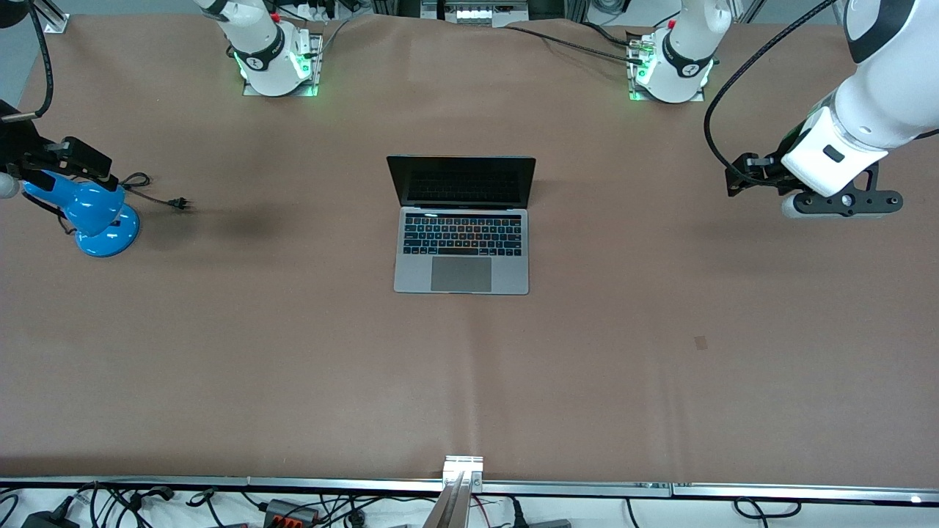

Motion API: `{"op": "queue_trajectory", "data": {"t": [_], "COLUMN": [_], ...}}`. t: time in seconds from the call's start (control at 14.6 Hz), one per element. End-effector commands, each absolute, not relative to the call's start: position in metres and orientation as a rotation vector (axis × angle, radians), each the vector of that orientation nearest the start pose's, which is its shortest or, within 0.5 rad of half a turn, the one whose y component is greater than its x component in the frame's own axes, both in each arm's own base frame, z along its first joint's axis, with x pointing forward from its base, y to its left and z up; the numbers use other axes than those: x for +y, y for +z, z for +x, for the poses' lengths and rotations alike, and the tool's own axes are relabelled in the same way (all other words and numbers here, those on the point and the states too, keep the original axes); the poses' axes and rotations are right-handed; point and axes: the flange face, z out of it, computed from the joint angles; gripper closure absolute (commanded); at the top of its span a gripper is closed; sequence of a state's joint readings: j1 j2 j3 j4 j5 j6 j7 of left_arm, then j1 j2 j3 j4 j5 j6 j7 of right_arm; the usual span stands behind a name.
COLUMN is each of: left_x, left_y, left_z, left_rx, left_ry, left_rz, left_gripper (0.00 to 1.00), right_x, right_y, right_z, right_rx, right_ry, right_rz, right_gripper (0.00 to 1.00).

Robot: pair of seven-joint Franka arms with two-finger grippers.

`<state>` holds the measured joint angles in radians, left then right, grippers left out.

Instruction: Close laptop with both arms from behind

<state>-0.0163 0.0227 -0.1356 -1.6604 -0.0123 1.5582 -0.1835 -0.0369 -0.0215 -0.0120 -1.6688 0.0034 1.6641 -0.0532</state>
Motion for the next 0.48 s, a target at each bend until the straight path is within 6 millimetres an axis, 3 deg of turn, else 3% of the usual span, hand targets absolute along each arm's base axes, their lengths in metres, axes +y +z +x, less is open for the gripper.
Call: {"op": "queue_trajectory", "data": {"t": [0.0,0.07,0.14,0.21,0.27,0.34,0.41], "left_x": [-0.094,-0.103,-0.117,-0.146,-0.17,-0.181,-0.211], "left_y": [0.575,0.573,0.571,0.562,0.552,0.54,0.523], "left_z": [0.536,0.54,0.536,0.531,0.533,0.539,0.538], "left_rx": [-0.04,-0.031,0.001,0.053,0.046,0.044,0.114], "left_ry": [0.326,0.326,0.361,0.397,0.405,0.399,0.444], "left_rz": [-3.182,-3.273,-3.278,-3.272,-3.268,-3.289,-3.302], "left_gripper": [1.0,1.0,1.0,1.0,1.0,1.0,1.0], "right_x": [-0.025,-0.027,-0.027,-0.027,-0.027,-0.027,-0.026], "right_y": [0.6,0.6,0.599,0.598,0.598,0.598,0.598], "right_z": [0.55,0.551,0.551,0.55,0.55,0.55,0.55], "right_rx": [-0.006,0.0,-0.001,-0.001,-0.001,-0.001,-0.003], "right_ry": [-0.021,-0.033,-0.031,-0.029,-0.026,-0.021,-0.017], "right_rz": [-3.15,-3.145,-3.147,-3.147,-3.147,-3.147,-3.146], "right_gripper": [0.0,0.0,0.13,0.55,0.86,1.0,1.0]}}
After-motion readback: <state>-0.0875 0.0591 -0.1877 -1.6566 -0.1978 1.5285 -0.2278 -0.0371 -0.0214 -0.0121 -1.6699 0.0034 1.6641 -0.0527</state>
